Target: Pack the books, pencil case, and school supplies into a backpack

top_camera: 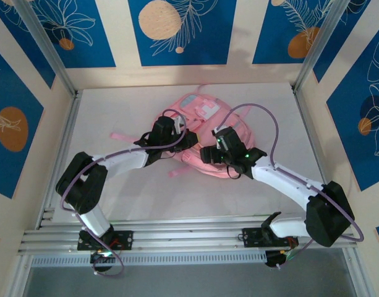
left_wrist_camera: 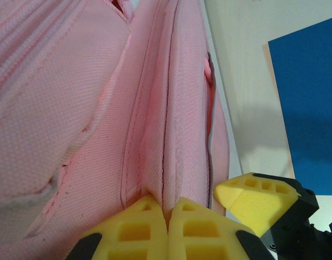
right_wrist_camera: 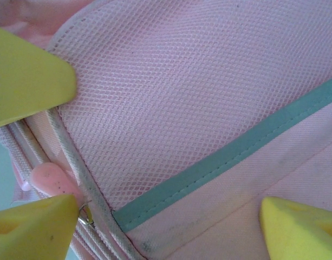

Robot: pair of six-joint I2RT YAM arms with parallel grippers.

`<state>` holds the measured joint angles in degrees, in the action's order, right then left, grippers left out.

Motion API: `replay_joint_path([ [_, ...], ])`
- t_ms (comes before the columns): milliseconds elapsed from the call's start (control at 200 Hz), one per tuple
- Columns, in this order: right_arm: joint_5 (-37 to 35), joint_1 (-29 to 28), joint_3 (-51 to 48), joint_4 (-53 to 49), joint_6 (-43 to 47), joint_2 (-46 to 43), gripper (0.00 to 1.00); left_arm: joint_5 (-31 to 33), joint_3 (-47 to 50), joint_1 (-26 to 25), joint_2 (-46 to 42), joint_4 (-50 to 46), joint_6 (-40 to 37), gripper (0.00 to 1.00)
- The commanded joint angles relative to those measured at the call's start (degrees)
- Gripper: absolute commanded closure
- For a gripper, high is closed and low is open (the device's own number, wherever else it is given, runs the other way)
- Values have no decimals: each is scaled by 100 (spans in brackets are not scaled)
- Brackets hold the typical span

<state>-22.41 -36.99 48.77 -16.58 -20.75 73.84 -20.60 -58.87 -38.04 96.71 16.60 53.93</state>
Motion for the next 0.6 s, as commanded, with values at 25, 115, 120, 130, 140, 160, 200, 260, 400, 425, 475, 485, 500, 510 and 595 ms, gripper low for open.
replay_joint_path([
  [25,443,-129,222,6,-33,274,11,-358,-364,-43,-397,1034,47,100],
  [115,333,-241,314,15,-261,494,9,-333,-327,-45,-418,1076,60,100],
  [120,329,-248,315,15,-275,510,9,-332,-323,-45,-421,1079,62,100],
  [130,315,-258,323,10,-303,539,9,-331,-319,-39,-424,1086,64,100],
  [140,301,-267,325,7,-341,564,9,-331,-318,-42,-422,1094,69,100],
  [160,272,-285,334,6,-419,620,9,-330,-310,-44,-420,1106,73,100],
  [200,218,-323,358,-18,-562,735,8,-326,-300,-40,-416,1132,87,100],
  [260,-48,-391,405,-118,-761,889,8,-344,-300,-37,-421,1157,100,100],
  [400,-766,-356,702,-981,-1165,1119,8,-318,-274,-39,-468,1111,33,100],
  [425,-796,-332,712,-1082,-1180,1090,9,-307,-274,-36,-480,1085,0,100],
  [475,-852,-277,721,-1361,-1245,982,9,-278,-276,-21,-506,1022,-70,100],
  [485,-852,-268,721,-1406,-1247,956,9,-271,-279,-24,-509,1014,-79,100],
  [500,-846,-242,717,-1465,-1251,905,10,-263,-273,-15,-512,1004,-90,100],
  [510,-844,-233,714,-1522,-1248,869,10,-257,-274,-12,-512,997,-101,100],
  [595,-813,-132,645,-1893,-1257,542,10,-225,-256,10,-505,1025,-118,100],
])
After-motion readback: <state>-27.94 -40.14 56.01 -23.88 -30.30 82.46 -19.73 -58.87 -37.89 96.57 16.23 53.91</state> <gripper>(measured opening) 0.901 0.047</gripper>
